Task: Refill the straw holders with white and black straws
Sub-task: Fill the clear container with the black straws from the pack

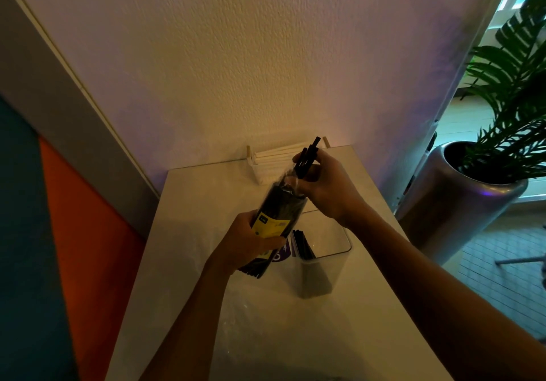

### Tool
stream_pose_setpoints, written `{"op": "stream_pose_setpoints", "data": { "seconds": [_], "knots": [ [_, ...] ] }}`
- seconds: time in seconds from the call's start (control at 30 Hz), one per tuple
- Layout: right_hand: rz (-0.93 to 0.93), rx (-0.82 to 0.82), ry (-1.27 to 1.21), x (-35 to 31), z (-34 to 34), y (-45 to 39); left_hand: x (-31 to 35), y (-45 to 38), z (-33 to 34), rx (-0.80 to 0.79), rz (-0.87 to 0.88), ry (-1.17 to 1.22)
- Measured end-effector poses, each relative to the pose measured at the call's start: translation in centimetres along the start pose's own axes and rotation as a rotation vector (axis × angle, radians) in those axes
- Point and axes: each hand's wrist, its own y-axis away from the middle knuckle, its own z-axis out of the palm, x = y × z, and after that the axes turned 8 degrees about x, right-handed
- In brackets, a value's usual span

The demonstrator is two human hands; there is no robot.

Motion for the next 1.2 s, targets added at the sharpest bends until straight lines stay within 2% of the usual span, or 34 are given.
{"op": "stream_pose_setpoints", "data": {
  "seconds": [0.17, 0.53, 0.77, 1.2],
  "knots": [
    [-0.047, 0.077, 0.03, -0.14, 0.25, 0.14, -0.11, 0.32, 0.16, -0.008, -0.017, 0.018],
    [-0.068, 0.116, 0.0, -0.01, -0.03, 0.07, -0.66, 0.1, 0.33, -0.01, -0.011, 0.008],
    [-0.064, 0.015, 0.086, 0.18, -0.12, 0.2, -0.41, -0.05, 0.43, 0.004, 0.013, 0.0],
    [-0.097, 0.169, -0.001, 0.18, 0.32, 0.05, -0.6, 0.49, 0.98, 0.033, 0.02, 0.021]
  ]
}}
